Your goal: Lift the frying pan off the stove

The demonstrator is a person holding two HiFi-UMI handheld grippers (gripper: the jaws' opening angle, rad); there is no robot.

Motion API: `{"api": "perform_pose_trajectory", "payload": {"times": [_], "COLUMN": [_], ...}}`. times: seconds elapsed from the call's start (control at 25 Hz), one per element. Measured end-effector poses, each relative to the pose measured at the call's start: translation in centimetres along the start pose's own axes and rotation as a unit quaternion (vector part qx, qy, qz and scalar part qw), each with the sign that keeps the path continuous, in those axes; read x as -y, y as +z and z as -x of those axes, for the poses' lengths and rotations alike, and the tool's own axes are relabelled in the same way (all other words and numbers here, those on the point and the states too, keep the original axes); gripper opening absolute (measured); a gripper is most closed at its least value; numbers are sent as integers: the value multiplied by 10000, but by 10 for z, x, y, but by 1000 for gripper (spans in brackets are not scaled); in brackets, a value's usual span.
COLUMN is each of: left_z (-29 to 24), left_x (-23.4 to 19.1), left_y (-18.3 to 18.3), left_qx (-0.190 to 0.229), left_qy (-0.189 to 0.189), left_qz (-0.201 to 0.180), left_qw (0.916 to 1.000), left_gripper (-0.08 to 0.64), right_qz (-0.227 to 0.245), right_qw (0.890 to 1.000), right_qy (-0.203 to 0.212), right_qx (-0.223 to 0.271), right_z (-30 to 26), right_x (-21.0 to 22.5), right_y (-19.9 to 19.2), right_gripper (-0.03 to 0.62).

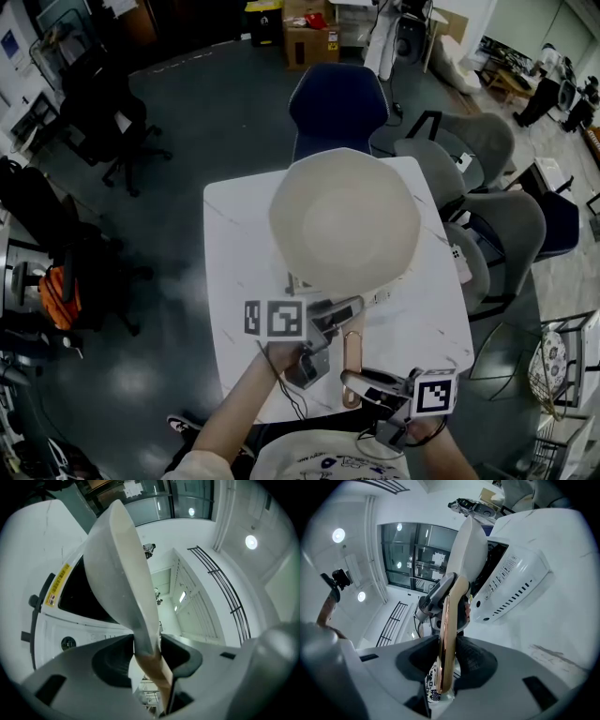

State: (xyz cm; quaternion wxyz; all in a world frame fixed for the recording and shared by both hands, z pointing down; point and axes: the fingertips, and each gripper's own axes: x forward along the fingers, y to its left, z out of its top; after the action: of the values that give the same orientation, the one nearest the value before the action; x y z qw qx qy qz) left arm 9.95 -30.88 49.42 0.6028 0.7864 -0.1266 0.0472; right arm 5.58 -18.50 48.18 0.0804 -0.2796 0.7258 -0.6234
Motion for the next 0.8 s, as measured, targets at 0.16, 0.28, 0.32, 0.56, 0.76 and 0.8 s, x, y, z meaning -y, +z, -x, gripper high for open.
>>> {"api": "perform_pose_trajectory", "payload": {"times": [0.16,0.28,0.32,0.56,0.76,0.8], "left_z": [-5,-9,-10,-19,-24,-25], "left_x": [0,-1,-1,1,1,1], "left_y": [4,4,3,1,1,1], "left_qx": [-2,-4,-7,-56,15,47], "left_qy": [-47,-76,-92,-139,-196,-233], "left_qz": [56,96,117,178,293,331], "left_qw": [10000,9999,9999,9997,9994,9992], "left_gripper": [163,163,163,163,163,163], "right_qz": [-6,6,8,10,8,6], "right_qw": [10000,10000,10000,9999,9999,9999], "right_qy": [-6,11,16,24,42,62], "right_qx": [-28,-60,-72,-118,-140,-130], "right_z": [-1,-1,-1,0,0,1], "right_x": [-1,-1,0,-2,-1,-1], "right_y": [2,2,1,1,1,1], "right_gripper": [124,124,124,124,124,124]}}
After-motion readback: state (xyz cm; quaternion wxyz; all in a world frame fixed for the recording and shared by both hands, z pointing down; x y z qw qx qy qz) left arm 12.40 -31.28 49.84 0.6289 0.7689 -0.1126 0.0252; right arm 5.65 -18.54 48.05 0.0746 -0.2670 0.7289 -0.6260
